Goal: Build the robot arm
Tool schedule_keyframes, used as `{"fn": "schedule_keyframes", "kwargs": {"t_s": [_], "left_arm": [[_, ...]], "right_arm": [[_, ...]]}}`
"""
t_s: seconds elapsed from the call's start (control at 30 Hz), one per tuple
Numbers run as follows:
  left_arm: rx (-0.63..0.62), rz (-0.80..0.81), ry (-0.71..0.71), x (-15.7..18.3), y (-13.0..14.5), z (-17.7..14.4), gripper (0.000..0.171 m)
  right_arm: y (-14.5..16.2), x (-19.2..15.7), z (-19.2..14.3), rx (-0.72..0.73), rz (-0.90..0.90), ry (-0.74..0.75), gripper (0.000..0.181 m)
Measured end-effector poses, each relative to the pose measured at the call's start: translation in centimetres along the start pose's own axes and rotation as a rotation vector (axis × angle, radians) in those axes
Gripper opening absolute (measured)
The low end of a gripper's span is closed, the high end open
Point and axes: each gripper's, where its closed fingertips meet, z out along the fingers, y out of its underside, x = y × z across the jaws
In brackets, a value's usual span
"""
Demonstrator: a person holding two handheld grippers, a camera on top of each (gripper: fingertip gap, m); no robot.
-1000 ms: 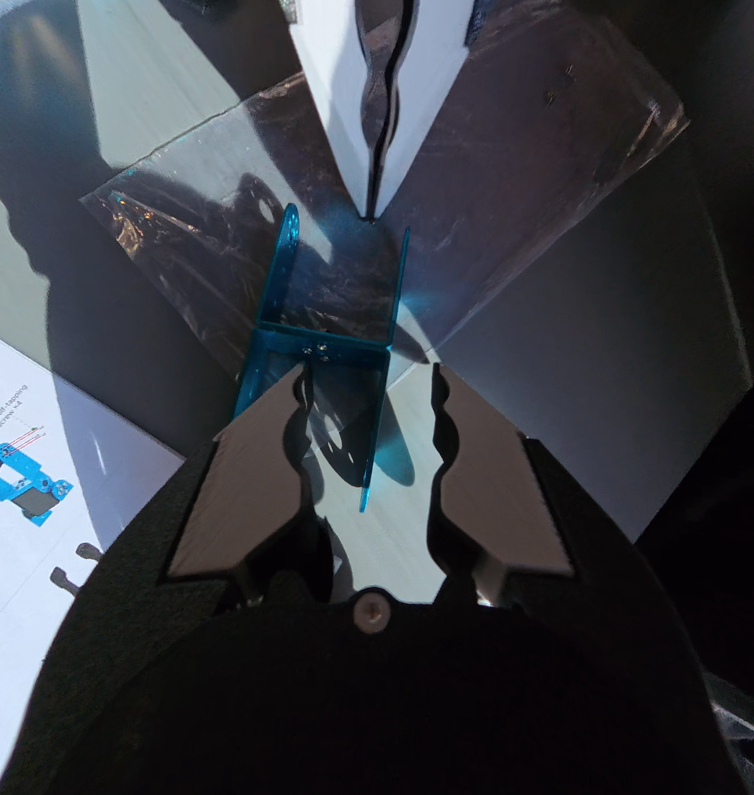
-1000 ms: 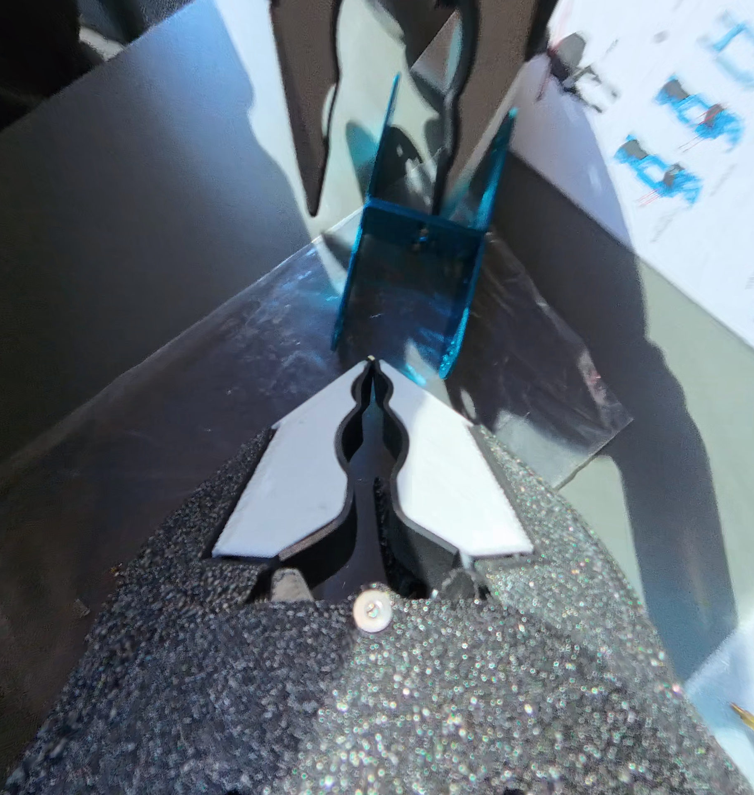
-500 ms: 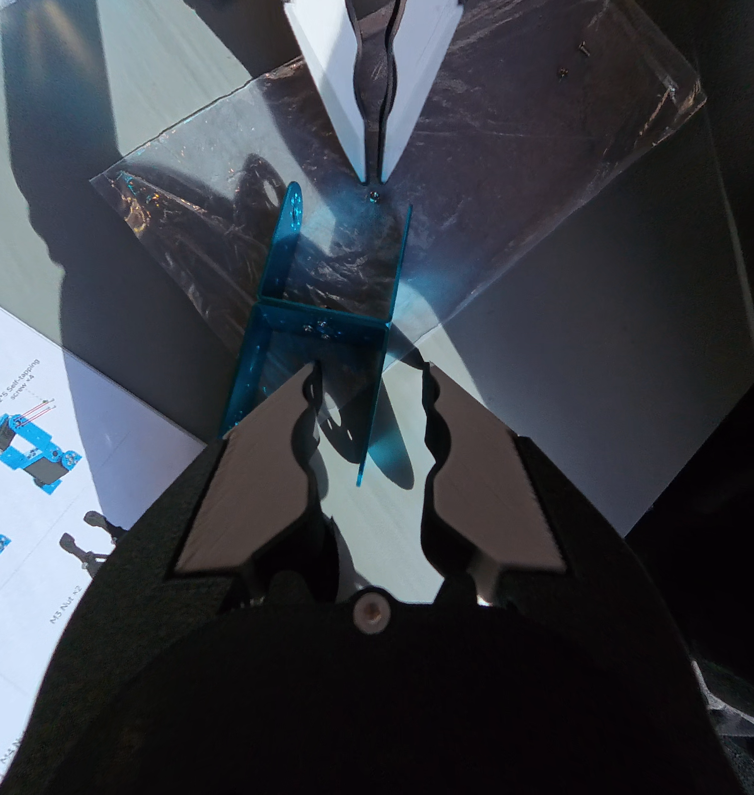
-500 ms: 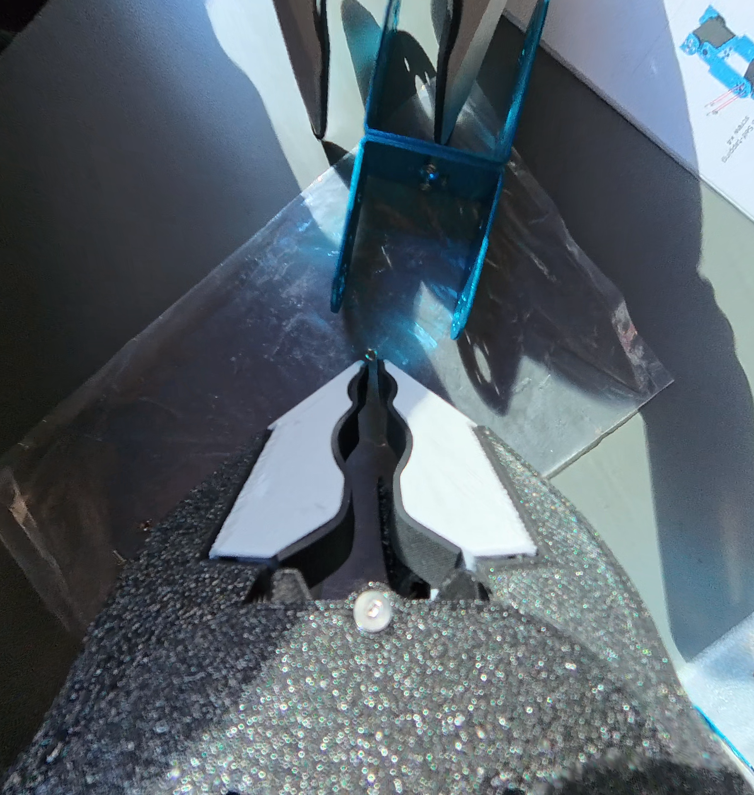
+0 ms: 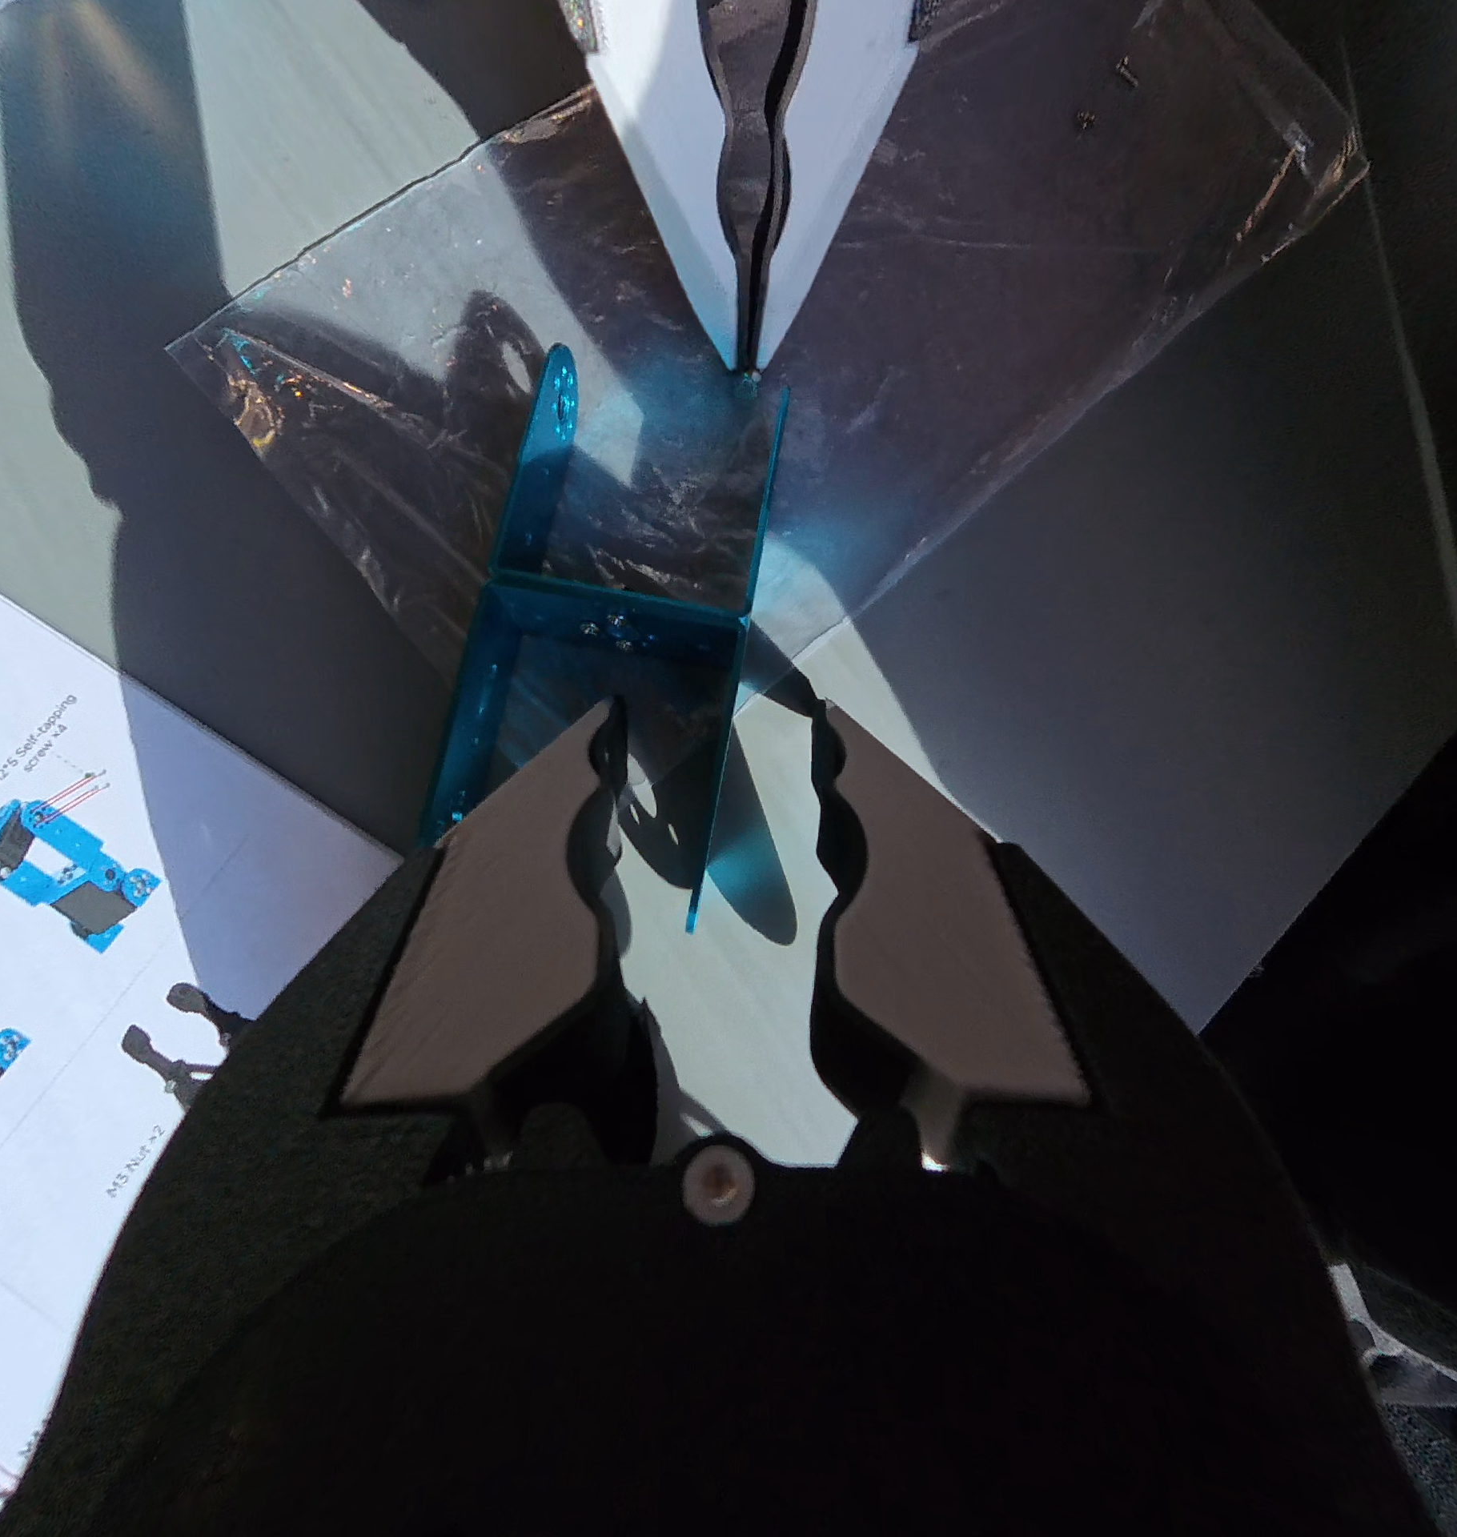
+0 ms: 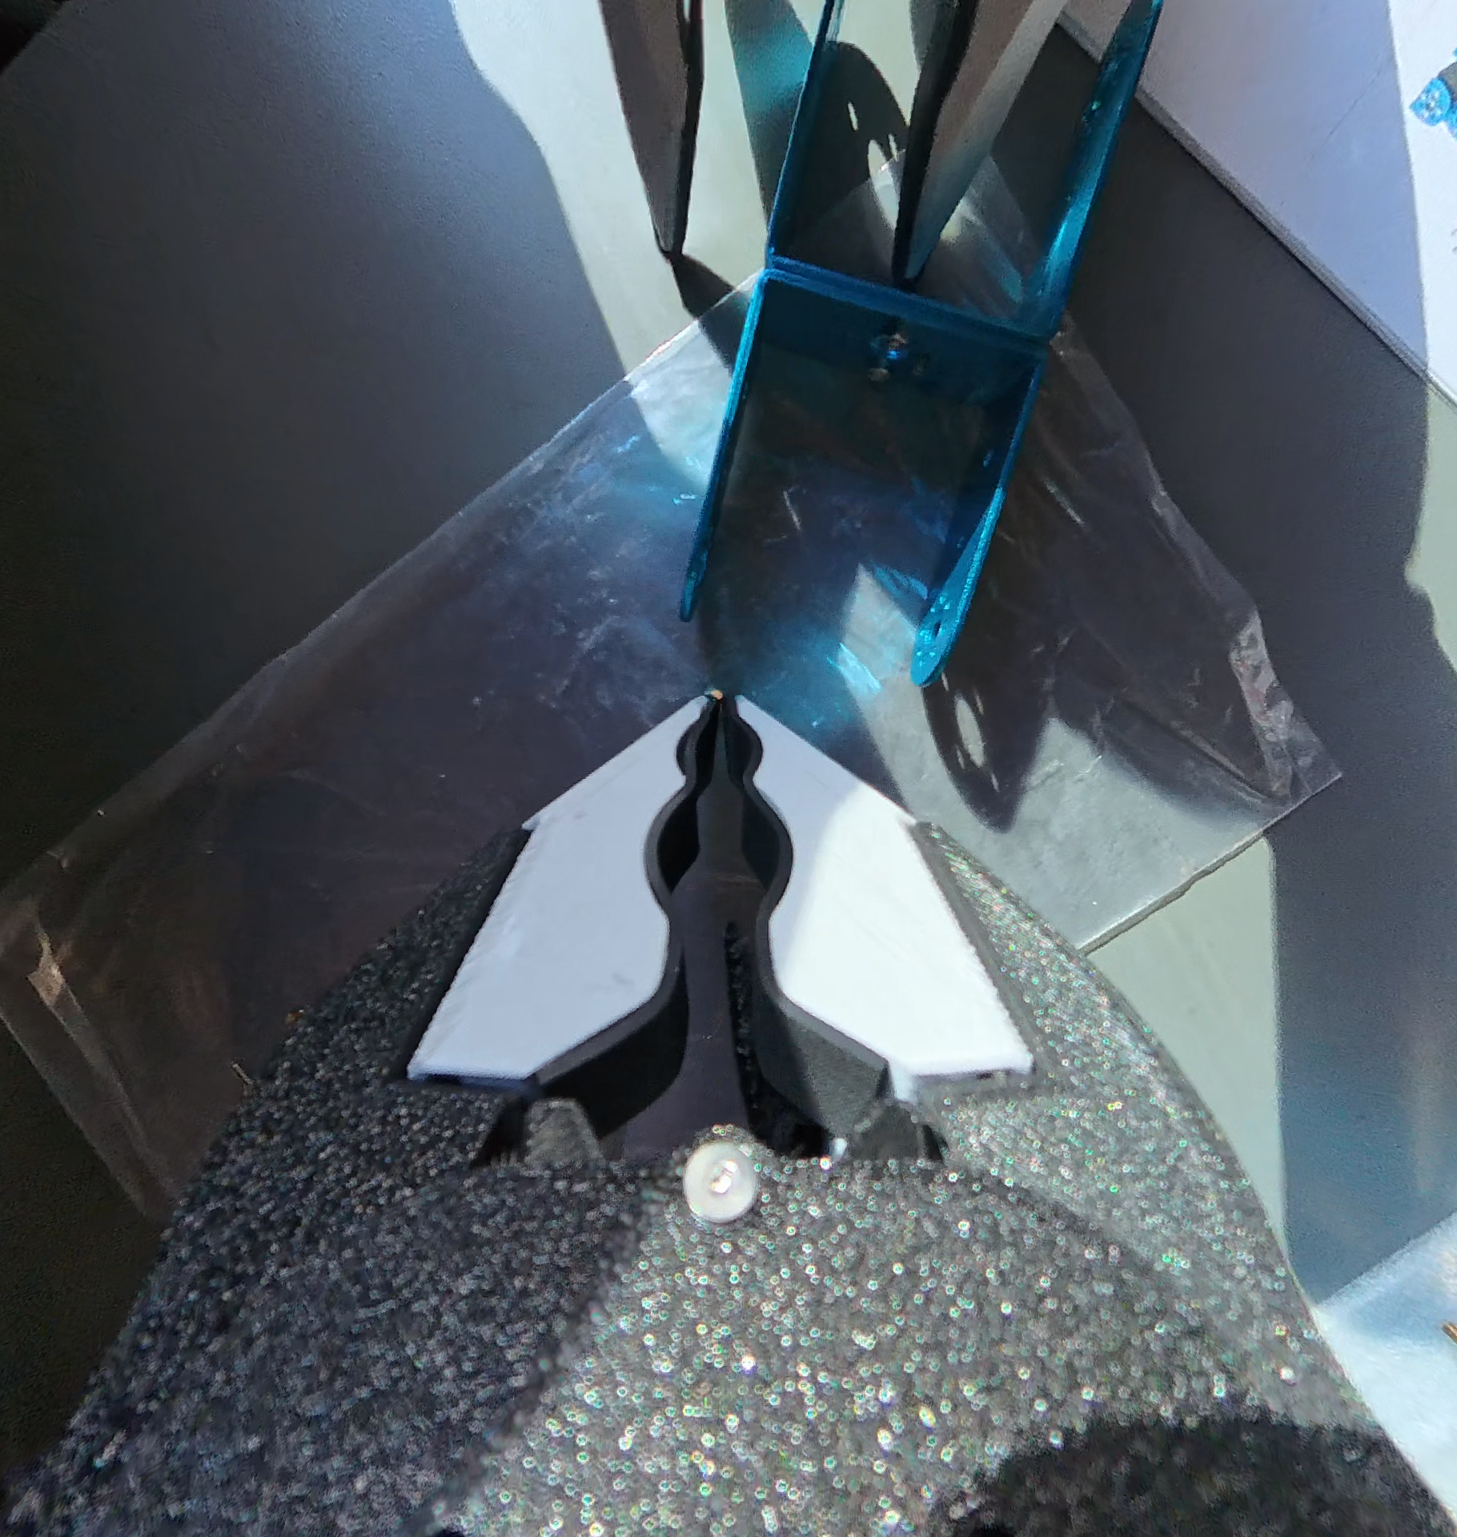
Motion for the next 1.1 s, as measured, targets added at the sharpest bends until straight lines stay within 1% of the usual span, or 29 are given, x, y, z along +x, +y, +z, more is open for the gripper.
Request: {"fn": "schedule_keyframes", "kwargs": {"t_s": [0.2, 0.3, 0.4, 0.53, 0.6, 0.77, 1.1], "left_arm": [[-0.006, 0.007, -0.007, 0.0, 0.0, 0.0, 0.043], [-0.006, 0.009, -0.013, 0.0, 0.0, 0.0, 0.043], [-0.005, 0.009, -0.017, 0.0, 0.0, -0.1, 0.043], [-0.005, 0.011, -0.017, 0.0, 0.0, -0.1, 0.042], [-0.005, 0.013, -0.018, 0.0, 0.0, -0.1, 0.042], [-0.004, 0.012, -0.019, 0.0, 0.0, -0.1, 0.042], [-0.007, 0.016, -0.025, 0.1, 0.0, -0.1, 0.042]], "right_arm": [[0.2, 0.0, -0.1, -0.014, -0.011, 0.015, 0.001], [0.3, -0.1, -0.1, -0.028, -0.038, 0.048, 0.001], [0.6, 0.0, -0.2, -0.038, -0.084, 0.138, 0.000], [0.7, -0.1, -0.3, 0.004, -0.137, 0.275, 0.000], [0.9, -0.2, -0.4, 0.015, -0.136, 0.308, 0.000], [1.3, -0.5, -0.7, 0.040, -0.068, 0.276, 0.003], [1.6, -0.4, -0.8, 0.036, 0.019, 0.226, 0.007]]}}
